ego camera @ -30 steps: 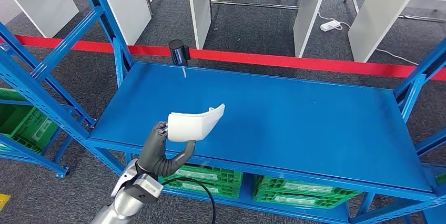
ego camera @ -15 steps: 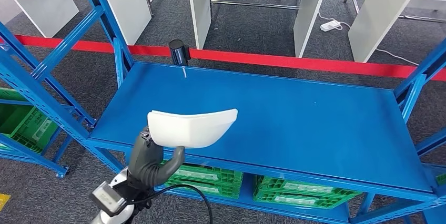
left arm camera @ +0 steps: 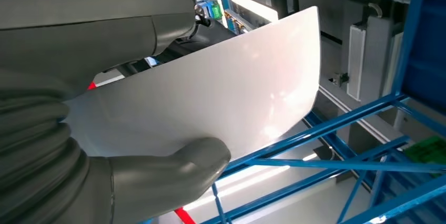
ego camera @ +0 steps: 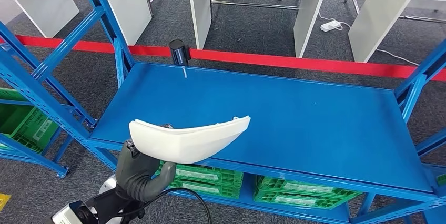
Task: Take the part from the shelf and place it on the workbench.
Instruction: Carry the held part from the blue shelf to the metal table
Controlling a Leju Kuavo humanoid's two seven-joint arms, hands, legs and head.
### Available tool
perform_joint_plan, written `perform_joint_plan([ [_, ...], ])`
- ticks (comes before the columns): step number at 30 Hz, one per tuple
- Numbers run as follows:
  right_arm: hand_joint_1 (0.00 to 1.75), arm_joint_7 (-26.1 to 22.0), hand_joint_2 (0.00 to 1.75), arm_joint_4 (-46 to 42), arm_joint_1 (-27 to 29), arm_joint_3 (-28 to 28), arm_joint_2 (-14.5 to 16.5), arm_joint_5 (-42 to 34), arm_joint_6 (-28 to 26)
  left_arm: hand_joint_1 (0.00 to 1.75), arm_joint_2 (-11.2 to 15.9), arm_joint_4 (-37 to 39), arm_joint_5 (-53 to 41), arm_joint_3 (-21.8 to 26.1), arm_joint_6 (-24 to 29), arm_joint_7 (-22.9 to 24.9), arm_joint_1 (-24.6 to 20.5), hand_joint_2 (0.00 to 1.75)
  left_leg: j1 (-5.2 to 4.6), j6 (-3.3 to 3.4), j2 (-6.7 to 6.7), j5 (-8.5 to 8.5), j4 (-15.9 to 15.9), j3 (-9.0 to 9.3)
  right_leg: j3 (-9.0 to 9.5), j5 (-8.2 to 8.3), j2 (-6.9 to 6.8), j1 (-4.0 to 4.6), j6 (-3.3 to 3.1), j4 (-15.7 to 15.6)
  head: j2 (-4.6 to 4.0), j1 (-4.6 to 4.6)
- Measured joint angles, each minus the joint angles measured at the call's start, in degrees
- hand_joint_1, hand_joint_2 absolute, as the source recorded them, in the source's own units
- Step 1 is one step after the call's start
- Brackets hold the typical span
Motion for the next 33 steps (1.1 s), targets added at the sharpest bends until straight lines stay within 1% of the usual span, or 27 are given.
perform_joint_plan([
  [1, 0.00, 0.20, 0.00, 0.00, -0.03, 0.08, -0.02, -0.01, 0.00, 1.75, 0.11, -0.21, -0.39, -0.55, 0.87, -0.01, -0.19, 1.75, 0.11, 0.29, 0.07, 0.45, -0.72, 0.36, 0.04, -0.04, -0.01, 0.04, 0.21, 0.03, 0.00, -0.01],
  [2, 0.00, 0.41, 0.00, 0.00, -0.08, 0.15, -0.08, -0.02, 0.00, 1.75, 0.23, -0.34, -0.72, -1.15, 1.76, -0.02, -0.52, 1.75, 0.34, 0.47, 0.17, 0.94, -1.50, 0.70, -0.30, -0.65, 0.00, 0.11, 0.32, 0.82, 0.00, 0.03],
  [3, 0.00, 0.61, 0.00, 0.00, -0.12, 0.20, -0.13, -0.04, 0.00, 1.75, 0.33, -0.35, -0.89, -1.78, 2.51, -0.02, -0.89, 1.75, 0.59, 0.56, 0.27, 1.39, -2.19, 0.98, -1.20, -1.87, 0.01, 0.15, 0.43, 2.77, 0.00, 0.13],
  [5, 0.00, 0.77, 0.00, 0.01, -0.16, 0.23, -0.25, -0.14, 0.01, 1.75, 0.51, -0.09, -1.03, -3.03, 3.47, -0.01, -1.55, 1.75, 0.70, 0.62, 0.44, 1.66, -2.49, 0.91, -4.57, -5.42, 0.03, -0.09, 0.77, 9.71, 0.00, 0.33],
  [6, 0.00, 0.79, 0.00, 0.01, -0.16, 0.24, -0.30, -0.18, 0.02, 1.75, 0.58, 0.10, -1.02, -3.59, 3.73, -0.01, -1.73, 1.75, 0.75, 0.54, 0.50, 1.64, -2.38, 0.78, -6.25, -6.63, 0.02, -0.29, 1.04, 13.06, 0.00, 0.38],
  [7, 0.00, 0.79, 0.00, 0.01, -0.15, 0.25, -0.37, -0.20, 0.02, 1.75, 0.66, 0.31, -1.00, -4.06, 3.91, 0.00, -1.85, 1.75, 0.85, 0.40, 0.55, 1.56, -2.20, 0.68, -7.20, -6.88, 0.01, -0.54, 1.33, 14.91, 0.00, 0.39],
  [8, 0.00, 0.77, 0.00, 0.02, -0.14, 0.25, -0.47, -0.21, 0.02, 1.75, 0.72, 0.50, -0.97, -4.44, 4.02, 0.00, -1.96, 1.75, 1.04, 0.15, 0.56, 1.43, -1.94, 0.58, -7.07, -5.99, -0.01, -0.81, 1.65, 14.55, 0.00, 0.40],
  [9, 0.00, 0.72, 0.00, 0.02, -0.13, 0.25, -0.59, -0.22, 0.02, 1.75, 0.79, 0.67, -0.91, -4.76, 4.10, 0.00, -2.09, 1.75, 1.33, -0.23, 0.54, 1.21, -1.52, 0.48, -5.80, -4.18, -0.05, -1.14, 2.04, 12.00, 0.00, 0.41],
  [10, 0.00, 0.63, 0.00, 0.02, -0.14, 0.26, -0.69, -0.23, 0.02, 1.75, 0.84, 0.82, -0.84, -5.06, 4.14, 0.00, -2.28, 1.75, 1.57, -0.77, 0.51, 0.87, -0.88, 0.29, -3.91, -2.46, -0.07, -1.49, 2.53, 8.20, 0.00, 0.46],
  [11, 0.00, 0.54, 0.00, 0.02, -0.20, 0.29, -0.72, -0.22, 0.00, 1.75, 0.87, 0.95, -0.75, -5.30, 4.15, 0.00, -2.49, 1.75, 1.69, -1.37, 0.44, 0.47, -0.08, -0.05, -2.31, -1.26, 0.11, -1.65, 2.72, 4.93, 0.00, 0.66],
  [12, 0.00, 0.44, 0.00, 0.02, -0.28, 0.34, -0.76, -0.21, -0.05, 1.75, 0.90, 1.03, -0.68, -5.51, 4.12, 0.03, -2.70, 1.75, 1.71, -1.93, 0.33, 0.14, 0.61, -0.43, -1.36, -0.71, 0.32, -1.73, 2.42, 2.84, 0.00, 0.78],
  [13, 0.00, 0.37, 0.00, 0.02, -0.34, 0.44, -0.76, -0.19, -0.09, 1.75, 0.91, 1.10, -0.63, -5.68, 4.10, 0.03, -2.88, 1.75, 1.63, -2.38, 0.24, -0.06, 1.08, -0.78, -1.14, -0.81, 0.53, -1.69, 1.87, 2.14, 0.00, 0.79],
  [15, 0.00, 0.29, 0.00, 0.02, -0.37, 0.68, -0.84, -0.15, -0.16, 1.75, 0.93, 1.23, -0.60, -5.90, 4.04, 0.02, -3.06, 1.75, 1.68, -2.98, 0.07, 0.02, 1.20, -1.05, -1.65, -0.86, 0.72, -1.50, 0.31, 2.59, 0.00, 0.56],
  [17, 0.00, 0.20, 0.00, 0.02, -0.40, 0.90, -0.87, -0.03, -0.15, 1.75, 0.99, 1.48, -0.72, -6.08, 4.04, 0.00, -3.12, 1.75, 1.86, -3.36, 0.14, -0.64, 1.95, -1.30, -1.88, -0.57, 0.62, -1.44, -0.57, 2.50, 0.00, 0.32],
  [18, 0.00, 0.15, 0.00, 0.02, -0.46, 1.00, -0.87, 0.05, -0.15, 1.75, 1.04, 1.60, -0.80, -6.15, 4.05, 0.00, -3.13, 1.75, 1.87, -3.45, 0.20, -2.00, 3.82, -2.06, -2.01, -0.37, 0.57, -1.43, -0.96, 2.41, 0.00, 0.17],
  [19, 0.00, 0.13, 0.00, 0.02, -0.50, 1.09, -0.87, 0.13, -0.15, 1.75, 1.11, 1.71, -0.90, -6.23, 4.07, 0.00, -3.13, 1.75, 1.81, -3.49, 0.27, -3.91, 6.77, -3.27, -2.17, -0.20, 0.50, -1.36, -1.25, 2.36, 0.00, -0.01],
  [21, 0.00, 0.18, 0.00, 0.02, -0.53, 1.22, -0.86, 0.17, -0.15, 1.75, 1.26, 1.97, -0.99, -6.38, 4.10, 0.00, -3.06, 1.75, 1.67, -3.45, 0.29, -7.90, 14.34, -6.46, -2.66, 0.13, 0.35, -1.10, -1.65, 2.34, 0.00, -0.29],
  [22, 0.00, 0.27, 0.00, 0.02, -0.52, 1.26, -0.85, 0.17, -0.15, 1.75, 1.32, 2.12, -1.02, -6.41, 4.08, 0.00, -2.94, 1.75, 1.63, -3.33, 0.29, -8.76, 16.76, -7.39, -2.91, 0.30, 0.28, -0.94, -1.74, 2.35, 0.00, -0.35],
  [23, 0.00, 0.37, 0.00, 0.02, -0.52, 1.35, -0.83, 0.17, -0.15, 1.75, 1.38, 2.31, -1.07, -6.43, 3.94, 0.00, -2.80, 1.75, 1.58, -3.12, 0.29, -8.61, 17.32, -7.43, -3.14, 0.49, 0.23, -0.79, -1.78, 2.35, 0.00, -0.38],
  [24, 0.00, 0.46, 0.00, 0.02, -0.53, 1.48, -0.80, 0.17, -0.15, 1.75, 1.44, 2.45, -1.11, -6.45, 3.79, 0.00, -2.66, 1.75, 1.49, -2.79, 0.29, -7.41, 15.56, -6.33, -3.33, 0.69, 0.22, -0.66, -1.75, 2.35, 0.00, -0.40],
  [26, 0.00, 0.50, 0.00, 0.02, -0.56, 1.70, -0.67, 0.17, -0.15, 1.75, 1.50, 2.64, -1.18, -6.48, 3.48, 0.00, -2.60, 1.75, 1.14, -1.92, 0.31, -4.11, 7.64, -2.01, -3.57, 1.11, 0.22, -0.52, -1.49, 2.35, 0.00, -0.43],
  [27, 0.00, 0.48, 0.00, 0.02, -0.59, 1.78, -0.56, 0.17, -0.21, 1.75, 1.51, 2.67, -1.19, -6.50, 3.35, 0.00, -2.62, 1.75, 0.88, -1.62, 0.39, -2.90, 4.05, -0.21, -3.63, 1.33, 0.21, -0.47, -1.24, 2.33, 0.00, -0.42],
  [28, 0.00, 0.45, 0.00, 0.02, -0.61, 1.86, -0.46, 0.17, -0.30, 1.75, 1.51, 2.71, -1.16, -6.51, 3.16, 0.00, -2.65, 1.75, 0.60, -1.41, 0.44, -2.31, 1.86, 0.78, -3.66, 1.56, 0.17, -0.50, -0.91, 2.26, 0.00, -0.44],
  [30, 0.00, 0.17, 0.00, 0.02, -0.66, 2.05, -0.30, 0.17, -0.49, 1.75, 1.51, 2.89, -1.06, -6.53, 2.62, 0.00, -2.71, 1.75, 0.14, -1.10, 0.47, -1.79, 0.95, 0.78, -3.64, 2.11, 0.08, -0.62, -0.06, 1.89, 0.00, -0.48],
  [31, 0.00, -0.14, 0.00, 0.02, -0.69, 2.14, -0.26, 0.15, -0.52, 1.75, 1.51, 3.01, -1.02, -6.53, 2.40, 0.00, -2.75, 1.75, 0.17, -0.77, 0.45, -1.34, 0.75, 0.61, -3.66, 2.38, 0.06, -0.73, 0.36, 1.71, 0.00, -0.51],
  [32, 0.00, -0.51, 0.00, 0.02, -0.72, 2.19, -0.23, 0.11, -0.52, 1.75, 1.51, 3.14, -0.98, -6.53, 2.20, 0.00, -2.83, 1.75, 0.24, -0.38, 0.50, -0.82, 0.48, 0.44, -3.80, 2.16, 0.05, -0.80, 0.71, 1.86, 0.00, -0.49],
  [33, 0.00, -0.91, 0.00, 0.02, -0.75, 2.21, -0.20, 0.06, -0.51, 1.75, 1.51, 3.27, -0.93, -6.54, 1.98, 0.00, -2.94, 1.75, 0.35, 0.03, 0.58, -0.26, 0.20, 0.16, -4.28, 1.06, 0.05, -0.80, 0.98, 2.88, 0.00, -0.40],
])
